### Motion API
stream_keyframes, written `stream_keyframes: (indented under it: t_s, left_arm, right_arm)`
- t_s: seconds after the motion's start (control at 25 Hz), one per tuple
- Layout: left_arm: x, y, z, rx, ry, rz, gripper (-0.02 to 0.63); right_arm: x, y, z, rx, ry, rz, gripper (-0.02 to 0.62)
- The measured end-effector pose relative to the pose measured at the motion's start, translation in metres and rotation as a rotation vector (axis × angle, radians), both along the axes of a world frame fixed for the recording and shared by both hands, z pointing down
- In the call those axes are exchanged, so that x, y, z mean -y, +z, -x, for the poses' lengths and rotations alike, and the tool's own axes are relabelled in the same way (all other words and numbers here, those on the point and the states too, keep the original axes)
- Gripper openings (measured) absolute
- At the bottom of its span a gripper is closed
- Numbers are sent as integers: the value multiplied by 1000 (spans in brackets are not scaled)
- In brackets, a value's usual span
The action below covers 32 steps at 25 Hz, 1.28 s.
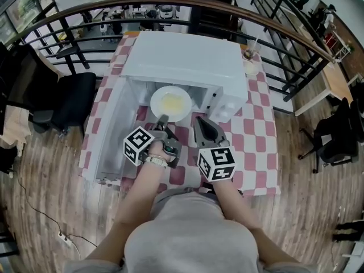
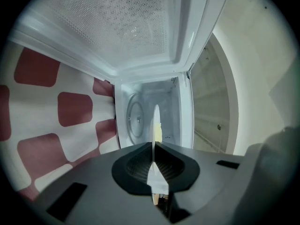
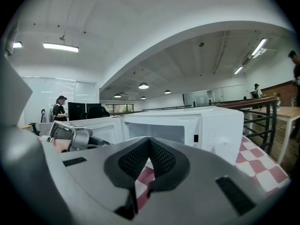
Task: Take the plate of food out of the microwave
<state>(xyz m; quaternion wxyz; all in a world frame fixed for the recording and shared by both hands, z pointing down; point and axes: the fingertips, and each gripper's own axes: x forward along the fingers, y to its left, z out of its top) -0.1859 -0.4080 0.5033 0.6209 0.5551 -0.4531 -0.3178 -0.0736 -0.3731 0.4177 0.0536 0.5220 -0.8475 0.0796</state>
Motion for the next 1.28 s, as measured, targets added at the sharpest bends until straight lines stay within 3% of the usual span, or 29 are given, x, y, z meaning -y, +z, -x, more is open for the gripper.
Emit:
stream_keyframes:
  t_s: [0.84, 1.28]
  left_arm:
    - [-40, -38, 4, -39, 22, -76, 15]
    - [-56, -44, 3, -8, 54, -110, 15]
  right_arm:
    - [-18, -22, 6, 15, 22, -71, 26]
    - [-39, -26, 7, 15, 63, -86, 26]
